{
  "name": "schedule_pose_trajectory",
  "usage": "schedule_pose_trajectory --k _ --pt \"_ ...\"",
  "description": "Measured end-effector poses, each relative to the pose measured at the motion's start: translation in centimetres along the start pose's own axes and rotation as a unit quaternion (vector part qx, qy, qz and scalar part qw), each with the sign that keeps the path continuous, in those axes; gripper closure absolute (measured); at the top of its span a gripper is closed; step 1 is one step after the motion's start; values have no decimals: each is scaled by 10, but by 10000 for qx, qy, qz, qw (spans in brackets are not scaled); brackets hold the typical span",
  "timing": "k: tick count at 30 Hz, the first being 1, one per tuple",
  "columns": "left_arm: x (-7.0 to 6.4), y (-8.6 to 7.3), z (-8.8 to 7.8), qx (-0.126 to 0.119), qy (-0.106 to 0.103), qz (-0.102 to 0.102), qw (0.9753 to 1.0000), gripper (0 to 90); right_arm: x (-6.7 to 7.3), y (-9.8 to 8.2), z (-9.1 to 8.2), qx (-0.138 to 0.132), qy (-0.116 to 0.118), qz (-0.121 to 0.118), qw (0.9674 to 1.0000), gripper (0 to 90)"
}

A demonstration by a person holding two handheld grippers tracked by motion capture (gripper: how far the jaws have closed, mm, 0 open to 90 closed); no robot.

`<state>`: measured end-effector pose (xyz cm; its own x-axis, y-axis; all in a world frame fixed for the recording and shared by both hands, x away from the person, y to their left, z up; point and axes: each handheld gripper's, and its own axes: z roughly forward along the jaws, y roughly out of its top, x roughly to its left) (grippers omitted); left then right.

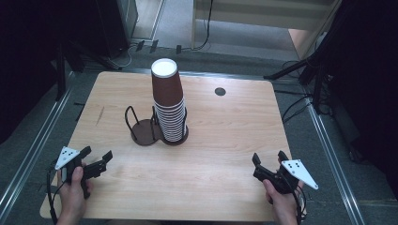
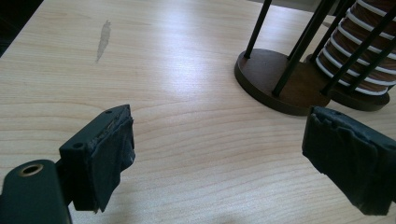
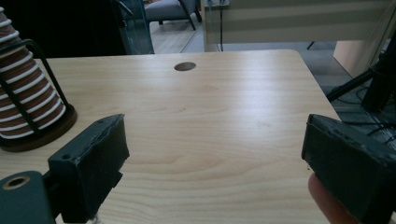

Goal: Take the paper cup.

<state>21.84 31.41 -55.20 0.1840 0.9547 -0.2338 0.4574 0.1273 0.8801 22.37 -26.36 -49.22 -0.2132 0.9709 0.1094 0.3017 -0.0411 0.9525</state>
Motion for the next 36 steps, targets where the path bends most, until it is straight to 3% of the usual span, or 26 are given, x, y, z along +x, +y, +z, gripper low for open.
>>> schedule_pose_trajectory --k 10,21,29,36 --pt "-2 0 1 19 75 71 9999 96 28 19 15 -24 213 -77 9997 76" --pt "-3 0 1 36 152 87 9998 96 38 32 22 -85 271 -82 9996 61" --pt "-11 0 3 146 588 392 9974 96 50 41 29 -132 304 -224 9992 67" --pt "-11 0 3 164 641 403 9970 96 65 47 35 -167 396 -264 9987 69"
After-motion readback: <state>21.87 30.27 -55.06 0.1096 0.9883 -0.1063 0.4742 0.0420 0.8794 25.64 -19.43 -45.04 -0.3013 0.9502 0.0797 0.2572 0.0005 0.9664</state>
